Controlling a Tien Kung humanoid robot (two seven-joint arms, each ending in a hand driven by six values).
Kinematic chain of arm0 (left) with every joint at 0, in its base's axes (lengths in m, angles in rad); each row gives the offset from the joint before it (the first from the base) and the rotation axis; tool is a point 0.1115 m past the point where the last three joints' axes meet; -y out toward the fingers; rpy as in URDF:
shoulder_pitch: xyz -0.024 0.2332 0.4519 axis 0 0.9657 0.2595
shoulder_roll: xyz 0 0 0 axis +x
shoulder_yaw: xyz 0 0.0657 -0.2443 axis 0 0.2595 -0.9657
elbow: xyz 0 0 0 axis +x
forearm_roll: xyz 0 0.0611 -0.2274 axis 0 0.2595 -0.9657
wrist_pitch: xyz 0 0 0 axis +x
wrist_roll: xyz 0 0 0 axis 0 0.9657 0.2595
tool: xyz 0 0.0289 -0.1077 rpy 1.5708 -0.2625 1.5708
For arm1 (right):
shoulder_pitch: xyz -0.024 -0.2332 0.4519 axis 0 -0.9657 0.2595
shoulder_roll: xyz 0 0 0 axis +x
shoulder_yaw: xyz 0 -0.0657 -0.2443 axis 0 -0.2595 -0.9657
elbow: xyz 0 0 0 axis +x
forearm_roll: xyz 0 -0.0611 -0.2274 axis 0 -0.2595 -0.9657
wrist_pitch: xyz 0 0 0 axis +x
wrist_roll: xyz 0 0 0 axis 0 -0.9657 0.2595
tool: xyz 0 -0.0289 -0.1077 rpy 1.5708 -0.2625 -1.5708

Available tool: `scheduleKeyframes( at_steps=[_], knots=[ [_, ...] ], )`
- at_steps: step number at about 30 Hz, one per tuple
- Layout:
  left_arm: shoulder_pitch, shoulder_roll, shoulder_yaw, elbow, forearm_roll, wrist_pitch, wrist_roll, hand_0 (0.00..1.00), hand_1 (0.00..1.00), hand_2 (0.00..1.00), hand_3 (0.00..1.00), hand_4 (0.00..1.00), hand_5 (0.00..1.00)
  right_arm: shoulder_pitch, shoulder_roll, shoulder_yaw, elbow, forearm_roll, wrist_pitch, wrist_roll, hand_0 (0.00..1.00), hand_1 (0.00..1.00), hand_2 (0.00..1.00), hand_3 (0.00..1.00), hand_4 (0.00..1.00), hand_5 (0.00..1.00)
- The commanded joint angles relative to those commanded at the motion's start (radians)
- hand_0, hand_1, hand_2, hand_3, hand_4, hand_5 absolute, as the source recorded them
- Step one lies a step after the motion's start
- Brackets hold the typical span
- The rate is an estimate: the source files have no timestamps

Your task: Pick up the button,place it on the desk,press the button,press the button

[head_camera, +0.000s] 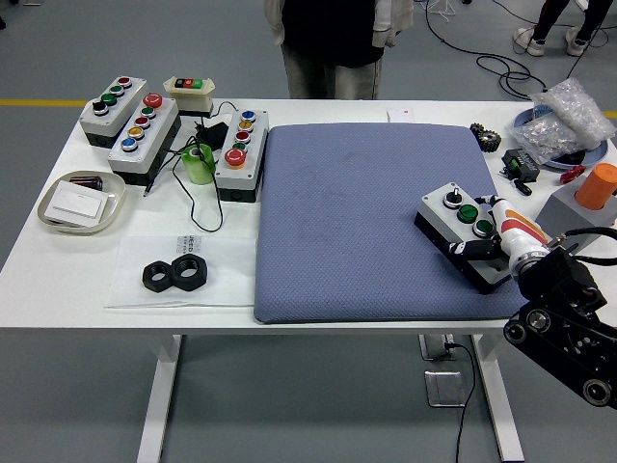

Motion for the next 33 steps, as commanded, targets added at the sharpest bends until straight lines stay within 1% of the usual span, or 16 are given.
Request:
scheduleKeyframes(
  at_steps=[2, 3, 8, 9, 14, 15, 18, 21, 22, 24, 25, 27, 29, 32, 33],
  knots=[
    [-0.001, 0.000, 0.000, 0.000, 0.000, 0.000, 0.000, 0.738, 0.777, 0.846, 0.760, 0.528, 0.998, 0.008, -0.006, -0.016, -0.002, -0.020, 0.012, 0.000, 0.744, 0.451, 0.493, 0.788, 0.935, 0.168],
    [-0.001, 0.000, 0.000, 0.000, 0.000, 0.000, 0.000, 0.738, 0.777, 0.846, 0.761, 0.529, 0.998, 0.011, -0.007, -0.020, -0.002, -0.026, 0.014, 0.000, 0.605, 0.380, 0.448, 0.728, 0.905, 0.146],
    [-0.002, 0.000, 0.004, 0.000, -0.007, 0.001, -0.002, 0.738, 0.777, 0.846, 0.761, 0.529, 0.998, 0.034, -0.030, -0.060, 0.006, -0.100, 0.019, 0.000, 0.605, 0.380, 0.448, 0.728, 0.905, 0.146],
    [-0.002, 0.000, 0.005, 0.000, -0.008, 0.001, -0.002, 0.739, 0.776, 0.847, 0.761, 0.529, 0.998, 0.036, -0.033, -0.064, 0.008, -0.107, 0.018, 0.000, 0.502, 0.300, 0.385, 0.621, 0.854, 0.129],
    [0.000, 0.000, 0.006, 0.000, -0.008, 0.002, -0.003, 0.739, 0.776, 0.847, 0.761, 0.529, 0.998, 0.060, -0.062, -0.100, 0.036, -0.144, 0.008, 0.011, 0.502, 0.300, 0.385, 0.621, 0.854, 0.129],
    [0.000, 0.000, 0.006, 0.000, -0.008, 0.002, -0.003, 0.738, 0.776, 0.847, 0.760, 0.528, 0.998, 0.067, -0.068, -0.109, 0.044, -0.149, 0.006, 0.022, 0.437, 0.265, 0.376, 0.582, 0.792, 0.113],
    [0.001, 0.000, 0.005, 0.000, -0.006, 0.002, -0.003, 0.738, 0.776, 0.847, 0.760, 0.528, 0.998, 0.082, -0.081, -0.129, 0.060, -0.144, -0.001, 0.058, 0.437, 0.265, 0.376, 0.582, 0.792, 0.113],
    [0.002, 0.000, 0.004, 0.000, -0.005, 0.002, -0.002, 0.738, 0.776, 0.847, 0.760, 0.528, 0.998, 0.103, -0.092, -0.154, 0.071, -0.095, -0.002, 0.134, 0.437, 0.265, 0.376, 0.582, 0.792, 0.113],
    [0.002, 0.000, 0.004, 0.000, -0.004, 0.002, -0.002, 0.739, 0.776, 0.846, 0.760, 0.530, 0.998, 0.106, -0.093, -0.158, 0.071, -0.089, -0.001, 0.150, 0.430, 0.264, 0.377, 0.561, 0.760, 0.094],
    [0.003, 0.000, 0.002, 0.000, -0.001, 0.002, -0.001, 0.739, 0.776, 0.846, 0.760, 0.530, 0.998, 0.123, -0.097, -0.184, 0.068, -0.049, 0.019, 0.226, 0.430, 0.264, 0.377, 0.561, 0.760, 0.094],
    [0.003, 0.000, 0.002, 0.000, 0.000, 0.002, -0.001, 0.739, 0.776, 0.846, 0.760, 0.530, 0.998, 0.126, -0.097, -0.187, 0.067, -0.043, 0.023, 0.249, 0.430, 0.264, 0.377, 0.561, 0.760, 0.094],
    [0.002, 0.000, 0.001, 0.000, 0.001, 0.002, 0.000, 0.739, 0.776, 0.846, 0.760, 0.530, 0.998, 0.142, -0.099, -0.210, 0.059, 0.002, 0.061, 0.331, 0.423, 0.277, 0.383, 0.554, 0.742, 0.080],
    [0.002, 0.000, 0.001, 0.000, 0.001, 0.002, 0.000, 0.739, 0.776, 0.846, 0.760, 0.530, 0.998, 0.147, -0.100, -0.217, 0.056, 0.010, 0.072, 0.384, 0.423, 0.277, 0.383, 0.554, 0.742, 0.080],
    [0.002, -0.001, 0.000, 0.000, 0.002, 0.002, 0.000, 0.739, 0.776, 0.846, 0.760, 0.530, 0.998, 0.171, -0.097, -0.243, 0.042, -0.027, 0.117, 0.495, 0.423, 0.277, 0.383, 0.554, 0.742, 0.080],
    [0.001, -0.001, -0.001, 0.000, 0.002, 0.002, 0.000, 0.739, 0.776, 0.846, 0.760, 0.531, 0.998, 0.178, -0.096, -0.254, 0.041, -0.039, 0.127, 0.517, 0.417, 0.281, 0.384, 0.559, 0.719, 0.048]
  ],
)
